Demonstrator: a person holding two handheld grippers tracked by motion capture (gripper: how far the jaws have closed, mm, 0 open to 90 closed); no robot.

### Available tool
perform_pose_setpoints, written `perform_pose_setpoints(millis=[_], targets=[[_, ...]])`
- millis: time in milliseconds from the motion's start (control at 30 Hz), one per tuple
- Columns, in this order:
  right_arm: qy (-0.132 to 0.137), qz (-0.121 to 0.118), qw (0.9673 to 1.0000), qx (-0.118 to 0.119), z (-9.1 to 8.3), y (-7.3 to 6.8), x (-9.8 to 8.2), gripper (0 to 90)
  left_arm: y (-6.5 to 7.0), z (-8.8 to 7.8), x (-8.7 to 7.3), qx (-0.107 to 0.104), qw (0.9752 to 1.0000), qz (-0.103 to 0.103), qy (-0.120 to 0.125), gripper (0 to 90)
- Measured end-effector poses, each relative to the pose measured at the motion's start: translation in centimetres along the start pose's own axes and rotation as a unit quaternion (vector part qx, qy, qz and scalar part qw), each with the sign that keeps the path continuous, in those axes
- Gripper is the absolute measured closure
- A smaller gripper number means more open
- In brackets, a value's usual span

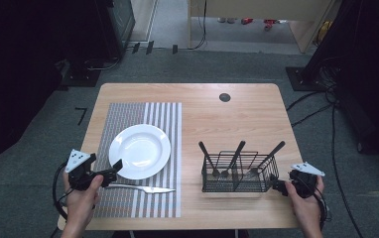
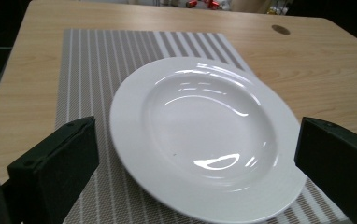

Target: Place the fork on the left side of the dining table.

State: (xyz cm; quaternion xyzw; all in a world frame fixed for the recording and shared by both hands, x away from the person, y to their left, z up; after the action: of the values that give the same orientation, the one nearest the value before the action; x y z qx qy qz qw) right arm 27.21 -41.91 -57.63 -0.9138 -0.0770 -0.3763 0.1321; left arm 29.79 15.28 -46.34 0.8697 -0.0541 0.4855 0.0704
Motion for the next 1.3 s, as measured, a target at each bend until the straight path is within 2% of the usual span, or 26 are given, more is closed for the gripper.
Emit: perform_pose_setpoints(millis=[100, 167, 267, 300, 400, 433, 467, 500, 567, 733, 800, 867, 1100, 1133, 1233, 1267, 1300], targets=[[0.000, 0.000, 1.0000, 0.000, 0.0, 0.0, 0.0, 0.0, 1.6, -0.2, 0.7, -0.013, 0.9998, 0.010, 0.005, 0.3], [0.000, 0.000, 1.0000, 0.000, 0.0, 0.0, 0.0, 0.0, 1.9, -0.2, 0.9, -0.017, 0.9998, 0.011, 0.006, 0.3], [0.000, 0.000, 1.0000, 0.000, 0.0, 0.0, 0.0, 0.0, 3.2, -0.3, 1.4, -0.027, 0.9994, 0.019, 0.010, 0.3], [0.000, 0.000, 1.0000, 0.000, 0.0, 0.0, 0.0, 0.0, 4.0, -0.3, 1.7, -0.035, 0.9991, 0.023, 0.010, 0.3], [0.000, 0.000, 1.0000, 0.000, 0.0, 0.0, 0.0, 0.0, 4.7, -0.2, 1.9, -0.041, 0.9987, 0.028, 0.010, 0.3], [0.000, 0.000, 1.0000, 0.000, 0.0, 0.0, 0.0, 0.0, 5.6, -0.2, 2.2, -0.049, 0.9981, 0.036, 0.010, 0.3], [0.000, 0.000, 1.0000, 0.000, 0.0, 0.0, 0.0, 0.0, 5.6, -0.2, 2.2, -0.049, 0.9981, 0.036, 0.010, 0.3], [0.000, 0.000, 1.0000, 0.000, 0.0, 0.0, 0.0, 0.0, 6.5, -0.1, 2.4, -0.057, 0.9976, 0.037, 0.012, 0.3], [0.000, 0.000, 1.0000, 0.000, 0.0, 0.0, 0.0, 0.0, 6.8, -0.1, 2.6, -0.061, 0.9973, 0.038, 0.013, 0.3], [0.000, 0.000, 1.0000, 0.000, 0.0, 0.0, 0.0, 0.0, 9.6, 0.0, 3.2, -0.086, 0.9949, 0.051, 0.018, 0.3], [0.000, 0.000, 1.0000, 0.000, 0.0, 0.0, 0.0, 0.0, 9.9, 0.0, 3.3, -0.089, 0.9946, 0.051, 0.017, 0.3], [0.000, 0.000, 1.0000, 0.000, 0.0, 0.0, 0.0, 0.0, 11.2, 0.0, 3.6, -0.100, 0.9933, 0.056, 0.019, 0.3], [0.000, 0.000, 1.0000, 0.000, 0.0, 0.0, 0.0, 0.0, 13.8, -0.2, 4.2, -0.127, 0.9896, 0.062, 0.024, 0.3], [0.000, 0.000, 1.0000, 0.000, 0.0, 0.0, 0.0, 0.0, 13.8, -0.2, 4.2, -0.127, 0.9896, 0.062, 0.024, 0.3], [0.000, 0.001, 1.0000, 0.000, 0.0, 0.0, 0.0, 0.0, 15.5, -0.5, 4.6, -0.144, 0.9868, 0.070, 0.027, 0.3], [0.000, 0.000, 1.0000, 0.000, 0.0, 0.0, 0.0, 0.0, 15.5, -0.5, 4.6, -0.144, 0.9868, 0.070, 0.027, 0.3], [0.000, 0.000, 1.0000, 0.000, 0.0, 0.0, 0.0, 0.0, 16.2, -0.7, 4.8, -0.151, 0.9855, 0.072, 0.029, 0.3]])
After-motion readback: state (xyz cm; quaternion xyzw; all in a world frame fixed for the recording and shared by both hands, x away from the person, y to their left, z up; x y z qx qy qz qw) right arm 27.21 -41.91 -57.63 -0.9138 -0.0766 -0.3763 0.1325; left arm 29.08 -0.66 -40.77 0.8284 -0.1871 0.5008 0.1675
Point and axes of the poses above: each handheld gripper's, and its own axes: z roughly forward along the jaws, x roughly out of its top, y roughly to its right, the point moved 7 cm from there along z, roughly forward along the jaws, and after that the axes turned 13 degrees about x, right-handed, at the moved point
